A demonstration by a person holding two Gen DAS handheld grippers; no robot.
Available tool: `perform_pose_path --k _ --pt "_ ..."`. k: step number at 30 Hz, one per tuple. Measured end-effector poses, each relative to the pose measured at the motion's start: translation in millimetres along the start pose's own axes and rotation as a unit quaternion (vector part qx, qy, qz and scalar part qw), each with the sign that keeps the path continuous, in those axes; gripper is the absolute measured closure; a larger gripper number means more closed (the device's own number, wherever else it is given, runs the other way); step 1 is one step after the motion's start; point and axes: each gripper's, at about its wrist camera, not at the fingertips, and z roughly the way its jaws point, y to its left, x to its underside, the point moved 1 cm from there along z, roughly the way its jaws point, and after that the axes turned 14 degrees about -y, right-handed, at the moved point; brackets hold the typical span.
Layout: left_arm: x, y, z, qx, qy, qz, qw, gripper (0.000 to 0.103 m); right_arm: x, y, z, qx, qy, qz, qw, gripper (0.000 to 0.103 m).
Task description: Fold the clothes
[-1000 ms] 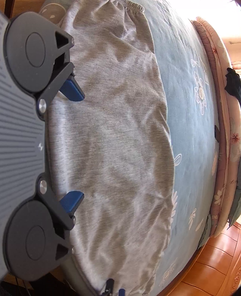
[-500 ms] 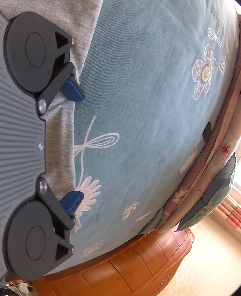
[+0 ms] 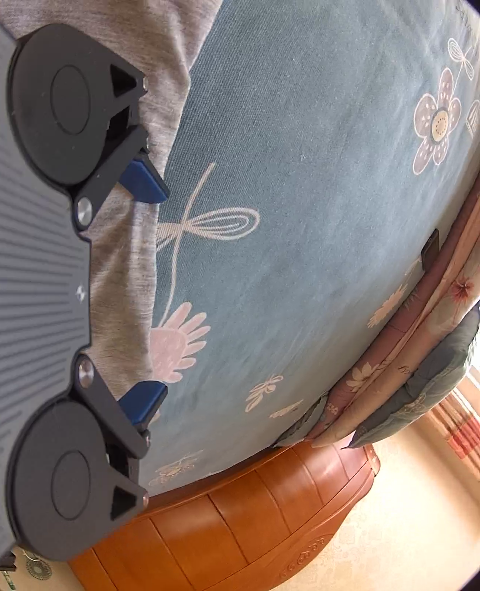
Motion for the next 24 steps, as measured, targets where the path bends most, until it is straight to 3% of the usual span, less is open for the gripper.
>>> perform_pose_path --k 2,6,8,11,12,14,15,17,19,22,24 --pt "-5.3 -7.9 -6.5 -0.005 -0.009 0.0 0.9999 0.001 0.2 -0.1 0.0 0.0 0.0 0.0 1.0 0.0" --pt "3.3 -41.9 -3.8 0.08 0.026 0.004 0.9964 0.001 0.4 -0.5 0.1 -0.001 0.0 0.001 1.0 0.0" --pt "11.1 -59.1 8.9 0.104 0.038 0.016 0.9938 0.001 -0.6 -2.2 0.9 -0.002 0.001 0.003 1.0 0.0" --pt "20.7 -67.4 36.7 0.087 0.054 0.031 0.9942 0.001 -0.2 -2.4 0.3 -0.003 0.001 0.004 1.0 0.0" --pt "22.9 -65.2 46.6 0.064 0.055 0.037 0.9957 0.001 -0.1 -2.5 0.2 -0.003 0.001 0.005 1.0 0.0" --pt "22.2 -56.1 57.2 0.028 0.042 0.035 0.9981 0.001 0.0 -2.6 0.2 -0.003 0.001 0.006 1.0 0.0" --pt "18.5 -51.8 55.3 0.025 0.035 0.012 0.999 0.001 0.1 -2.8 0.2 -0.004 0.002 0.007 1.0 0.0" --pt "13.2 -52.4 47.0 0.035 0.027 -0.021 0.9988 0.001 0.1 -3.8 0.9 -0.005 0.002 0.01 1.0 0.0" --pt "13.1 -61.8 39.1 0.064 0.026 -0.023 0.9973 0.001 0.4 -4.1 1.0 -0.005 0.002 0.011 1.0 0.0" --pt "22.1 -78.2 37.2 0.087 0.036 0.004 0.9956 0.001 0.7 -3.2 0.9 -0.004 0.001 0.01 1.0 0.0" --pt "31.0 -81.4 47.1 0.065 0.042 0.028 0.9966 0.001 0.8 -3.9 1.2 -0.005 0.001 0.013 1.0 0.0"
